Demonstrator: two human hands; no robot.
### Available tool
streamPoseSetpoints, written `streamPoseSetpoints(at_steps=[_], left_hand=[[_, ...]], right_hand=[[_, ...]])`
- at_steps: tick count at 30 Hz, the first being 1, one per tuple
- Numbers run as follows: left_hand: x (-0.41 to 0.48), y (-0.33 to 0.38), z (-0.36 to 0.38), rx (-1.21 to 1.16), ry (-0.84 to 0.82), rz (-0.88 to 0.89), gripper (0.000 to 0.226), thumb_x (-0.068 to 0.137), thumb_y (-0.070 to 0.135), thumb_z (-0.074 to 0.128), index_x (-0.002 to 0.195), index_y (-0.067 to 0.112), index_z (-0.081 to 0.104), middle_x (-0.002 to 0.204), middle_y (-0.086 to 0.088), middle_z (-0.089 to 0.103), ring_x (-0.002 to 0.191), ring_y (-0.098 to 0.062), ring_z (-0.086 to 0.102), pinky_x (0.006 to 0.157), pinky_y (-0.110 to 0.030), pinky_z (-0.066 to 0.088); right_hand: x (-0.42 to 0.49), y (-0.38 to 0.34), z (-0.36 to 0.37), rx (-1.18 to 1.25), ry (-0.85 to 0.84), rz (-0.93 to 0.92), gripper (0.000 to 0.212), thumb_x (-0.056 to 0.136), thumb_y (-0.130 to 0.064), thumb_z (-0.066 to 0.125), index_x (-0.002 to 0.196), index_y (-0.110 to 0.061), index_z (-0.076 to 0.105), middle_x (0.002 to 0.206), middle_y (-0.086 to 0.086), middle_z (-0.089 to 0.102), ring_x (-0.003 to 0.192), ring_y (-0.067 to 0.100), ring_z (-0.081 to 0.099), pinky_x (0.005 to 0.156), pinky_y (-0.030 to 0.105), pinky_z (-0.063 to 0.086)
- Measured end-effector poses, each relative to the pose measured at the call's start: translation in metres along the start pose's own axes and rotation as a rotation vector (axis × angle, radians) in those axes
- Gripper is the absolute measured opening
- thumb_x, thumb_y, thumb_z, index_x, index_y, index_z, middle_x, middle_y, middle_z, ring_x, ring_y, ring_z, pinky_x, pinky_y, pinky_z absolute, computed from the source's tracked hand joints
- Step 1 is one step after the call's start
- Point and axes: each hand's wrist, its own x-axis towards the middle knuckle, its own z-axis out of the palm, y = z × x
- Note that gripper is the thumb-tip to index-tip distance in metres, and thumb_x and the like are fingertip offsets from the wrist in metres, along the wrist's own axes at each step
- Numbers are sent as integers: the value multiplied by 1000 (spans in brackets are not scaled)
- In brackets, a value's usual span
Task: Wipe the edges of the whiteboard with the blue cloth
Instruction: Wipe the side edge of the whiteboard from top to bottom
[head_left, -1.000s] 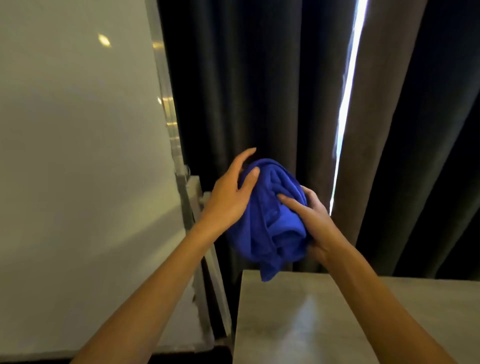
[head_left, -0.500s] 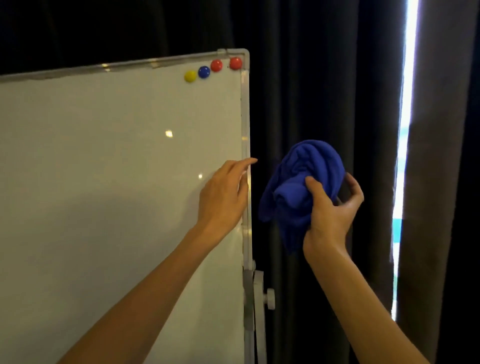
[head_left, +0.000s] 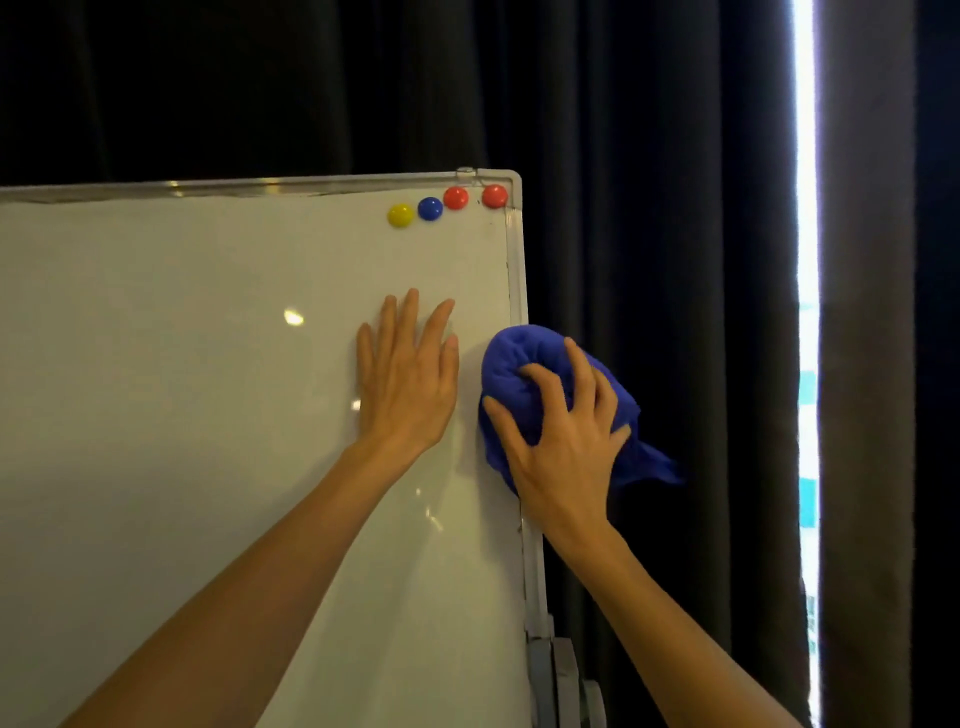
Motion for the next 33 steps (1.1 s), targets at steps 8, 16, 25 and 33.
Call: streamPoseSetpoints(at_steps=[8,16,25,33], left_hand=[[0,-20,28,197,38,60,63,104,48,3,164,30,2,172,-8,-5,158,-30,-6,126,-59,-1],[-4,-18,34,220,107,100,67,103,49,-4,165,25,4,171,-13,-1,158,-35,-1,125,-61,3],[-7,-19,35,216,105,108,67,102,47,-6,166,26,2,171,-14,-2,158,-35,-1,125,-61,5],[-12,-20,37,205,124,134,65,104,49,-2,164,24,2,171,-16,1,158,-37,1,125,-61,7]], right_hand=[[52,-10,32,512,-10,166,71,89,-57,57,147,-48,16,147,-11,44,123,5,51,99,27,43],[59,-7,36,489,-39,188,46,95,-59,41,138,-48,33,136,-10,47,103,-7,52,80,12,47],[17,-5,37,323,65,104,49,95,-46,52,141,-46,34,151,-8,35,135,14,40,105,37,42],[89,-20,41,325,26,81,53,99,-49,41,149,-35,32,159,-1,27,136,18,40,101,24,40]])
